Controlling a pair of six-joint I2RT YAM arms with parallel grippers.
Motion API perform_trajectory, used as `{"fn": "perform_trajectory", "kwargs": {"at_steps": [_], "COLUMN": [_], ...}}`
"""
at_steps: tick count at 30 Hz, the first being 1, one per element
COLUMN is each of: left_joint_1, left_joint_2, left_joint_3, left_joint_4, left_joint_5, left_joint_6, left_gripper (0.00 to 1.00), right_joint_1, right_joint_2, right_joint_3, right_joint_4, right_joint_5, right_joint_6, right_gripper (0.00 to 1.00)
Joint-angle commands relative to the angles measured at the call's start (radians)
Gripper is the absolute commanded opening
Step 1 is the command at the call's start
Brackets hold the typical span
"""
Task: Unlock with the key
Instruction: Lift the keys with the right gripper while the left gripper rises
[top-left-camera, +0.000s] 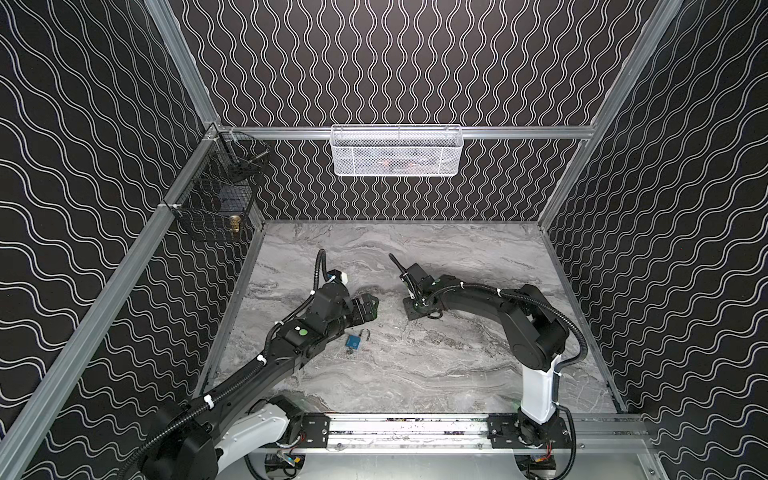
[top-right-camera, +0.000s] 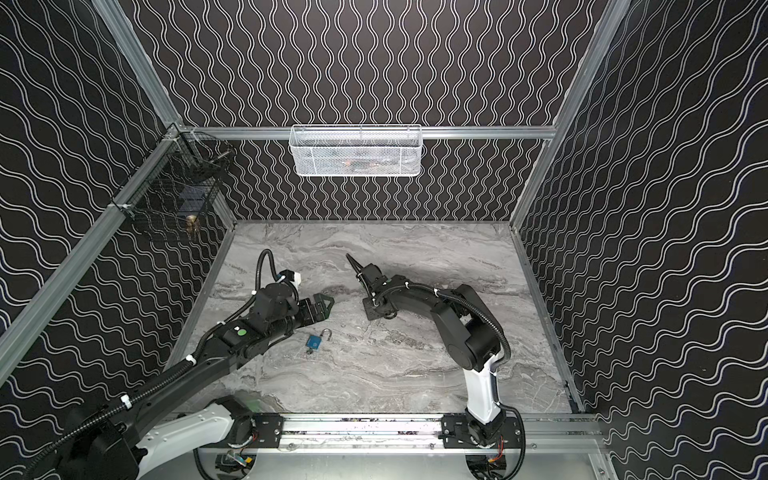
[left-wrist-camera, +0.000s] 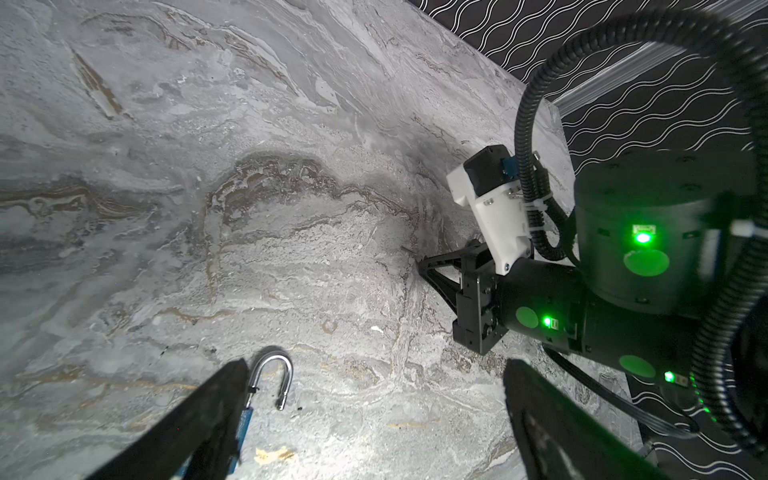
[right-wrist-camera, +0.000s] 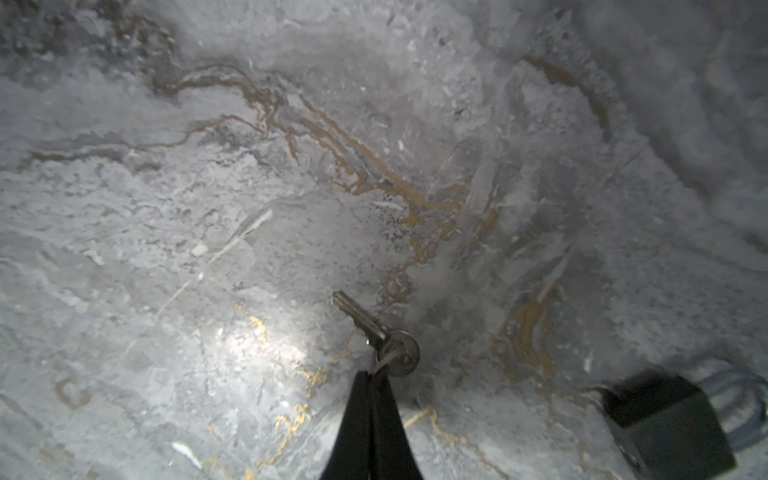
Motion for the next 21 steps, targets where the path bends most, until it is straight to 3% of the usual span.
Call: {"fn": "perform_trajectory", "kwargs": {"at_steps": [1,15,21], "left_joint_1": [0.004,0.018,0.033], "left_joint_2": [-0.009,-0.035,-0.01], "left_joint_3": [-0.005,-0.011,-0.02], "left_joint_4": [0.029,0.036,0.085], "left_joint_5": [0.0,0.033,0.109], "left_joint_6": [0.009,-0.011,-0.109], "left_gripper": [0.99,0.99,0.99], "right_joint_1": [-0.002,-0.011,-0.013], "right_joint_2": [-0.015,-0.108,-0.177], "right_joint_3": [0.001,-0.057,-0.097], "right_joint_4": [-0.007,0.047,0.097], "right_joint_5": [-0.015,-0.107,-0.198], "right_joint_6": [-0.003,0.062,0.12], "right_gripper": [0.01,0.0,0.0]}}
